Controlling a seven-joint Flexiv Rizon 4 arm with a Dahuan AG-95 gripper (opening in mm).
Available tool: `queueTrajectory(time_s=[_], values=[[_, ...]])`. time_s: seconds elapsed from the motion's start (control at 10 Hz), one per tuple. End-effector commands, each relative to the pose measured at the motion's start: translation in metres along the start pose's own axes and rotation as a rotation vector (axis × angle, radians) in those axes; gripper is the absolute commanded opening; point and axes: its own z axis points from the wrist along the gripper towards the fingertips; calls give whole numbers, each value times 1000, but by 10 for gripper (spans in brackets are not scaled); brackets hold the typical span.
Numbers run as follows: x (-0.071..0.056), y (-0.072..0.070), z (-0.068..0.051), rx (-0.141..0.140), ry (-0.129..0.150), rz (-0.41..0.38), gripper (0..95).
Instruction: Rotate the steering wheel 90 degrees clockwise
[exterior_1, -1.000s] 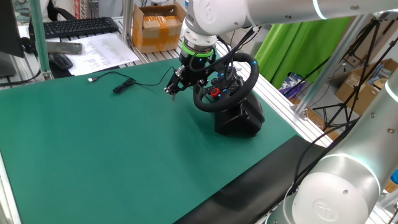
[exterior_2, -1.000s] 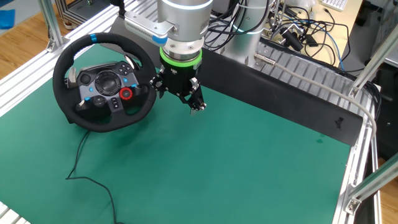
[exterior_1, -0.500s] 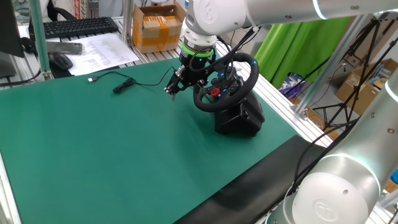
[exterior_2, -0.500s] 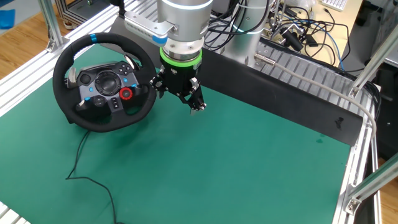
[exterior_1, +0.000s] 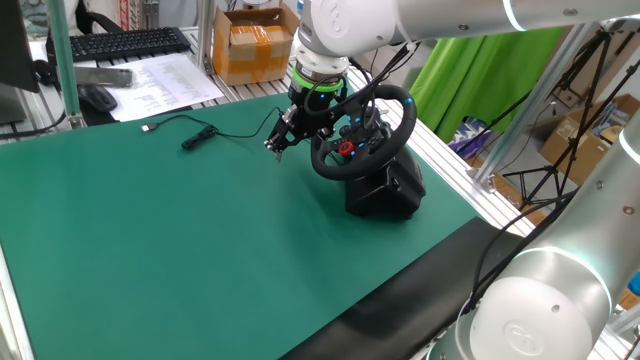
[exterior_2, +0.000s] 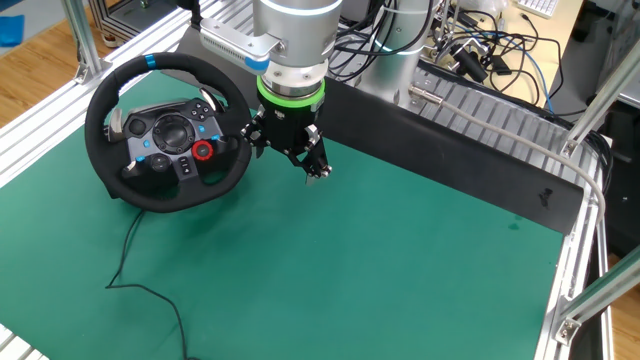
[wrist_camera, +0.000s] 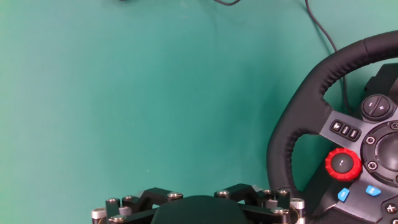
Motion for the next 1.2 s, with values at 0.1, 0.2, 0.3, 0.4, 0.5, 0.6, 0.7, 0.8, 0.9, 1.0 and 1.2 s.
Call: queueTrajectory(time_s=[0.1,0.2,0.3,0.4,0.5,0.6,0.7,0.8,0.9,1.0,1.2], values=[[0,0,0,0,0,0,950],[0,0,0,-113,21,450,0],[6,4,4,-113,21,447,0],[14,9,11,-111,20,442,0],[18,11,15,-101,17,422,0],[18,11,16,-95,16,418,0],[18,11,16,-97,17,418,0],[18,11,15,-95,17,412,0],[17,10,13,-94,19,406,0],[13,7,9,-88,27,394,0],[5,2,1,-52,48,370,0]])
